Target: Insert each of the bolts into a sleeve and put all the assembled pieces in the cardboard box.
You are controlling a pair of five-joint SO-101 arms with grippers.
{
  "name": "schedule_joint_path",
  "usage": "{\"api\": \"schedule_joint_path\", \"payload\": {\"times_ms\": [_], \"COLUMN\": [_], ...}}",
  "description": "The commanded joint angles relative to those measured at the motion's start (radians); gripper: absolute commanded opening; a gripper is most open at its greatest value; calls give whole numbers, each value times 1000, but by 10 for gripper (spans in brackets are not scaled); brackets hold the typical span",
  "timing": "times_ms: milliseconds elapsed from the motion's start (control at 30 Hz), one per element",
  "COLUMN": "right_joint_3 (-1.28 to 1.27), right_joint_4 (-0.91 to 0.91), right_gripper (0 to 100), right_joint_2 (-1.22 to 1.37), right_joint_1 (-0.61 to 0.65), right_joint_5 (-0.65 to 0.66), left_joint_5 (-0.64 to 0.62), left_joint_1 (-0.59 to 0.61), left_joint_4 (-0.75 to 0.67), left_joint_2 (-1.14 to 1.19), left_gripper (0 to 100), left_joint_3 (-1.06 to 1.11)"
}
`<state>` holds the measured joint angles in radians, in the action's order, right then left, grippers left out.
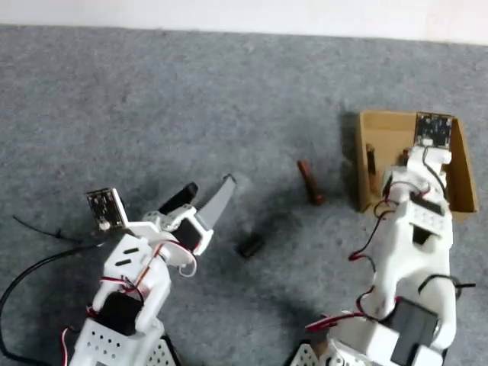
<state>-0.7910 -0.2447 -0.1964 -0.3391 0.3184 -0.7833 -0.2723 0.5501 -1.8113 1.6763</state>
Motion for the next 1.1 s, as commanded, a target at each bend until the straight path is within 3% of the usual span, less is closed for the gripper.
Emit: {"api": "schedule_joint_path", "payload": {"times_ms": [0, 67, 333, 633, 833, 1067], "right_joint_3": [67, 62, 25, -10, -15, -2], "right_joint_4": [35, 35, -22, -358, -427, -414], "right_gripper": [152, 192, 191, 191, 191, 191], "right_joint_2": [15, 22, -110, -306, -251, -21], "right_joint_1": [-5, 5, 38, 374, 575, 585], "right_joint_5": [8, 9, 8, 14, 12, 14], "left_joint_5": [5, 5, 5, 5, 5, 5], "left_joint_1": [8, 8, 8, 10, 10, 10], "left_joint_4": [-6, -6, -6, -6, -6, -6], "left_joint_2": [-15, -15, -15, -15, -15, -15], "left_gripper": [295, 295, 295, 295, 295, 295], "left_joint_3": [19, 19, 19, 19, 19, 19]}}
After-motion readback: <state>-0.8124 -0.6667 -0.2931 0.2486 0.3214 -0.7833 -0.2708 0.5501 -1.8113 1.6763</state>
